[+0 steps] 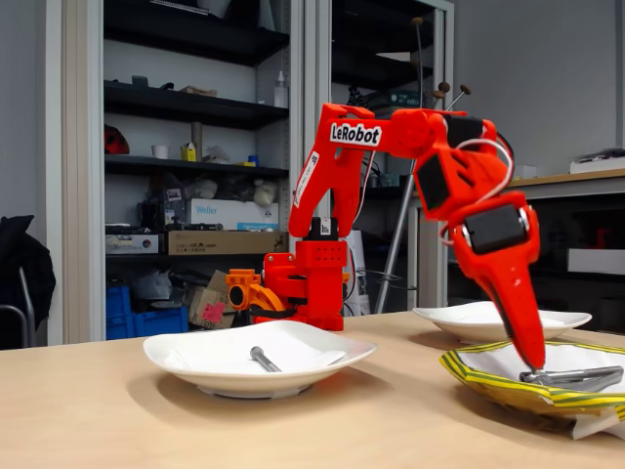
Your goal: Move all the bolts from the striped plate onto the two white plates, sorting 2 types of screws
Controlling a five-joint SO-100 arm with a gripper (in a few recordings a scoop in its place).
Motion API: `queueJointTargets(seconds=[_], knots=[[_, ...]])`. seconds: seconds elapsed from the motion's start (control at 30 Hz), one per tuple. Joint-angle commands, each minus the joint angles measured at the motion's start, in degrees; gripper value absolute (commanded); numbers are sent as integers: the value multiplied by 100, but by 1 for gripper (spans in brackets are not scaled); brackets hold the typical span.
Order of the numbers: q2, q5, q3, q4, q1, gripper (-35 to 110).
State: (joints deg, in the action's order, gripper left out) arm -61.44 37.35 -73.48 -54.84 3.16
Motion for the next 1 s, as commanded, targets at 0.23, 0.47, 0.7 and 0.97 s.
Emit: queueJointTargets(seconds=[0.23,0.47,0.7,0.97], knots=[[264,18,88,-193,220,8],[545,255,589,-510,105,7],[712,800,1222,-1187,-343,9],[668,932,1134,-1283,-861,10]])
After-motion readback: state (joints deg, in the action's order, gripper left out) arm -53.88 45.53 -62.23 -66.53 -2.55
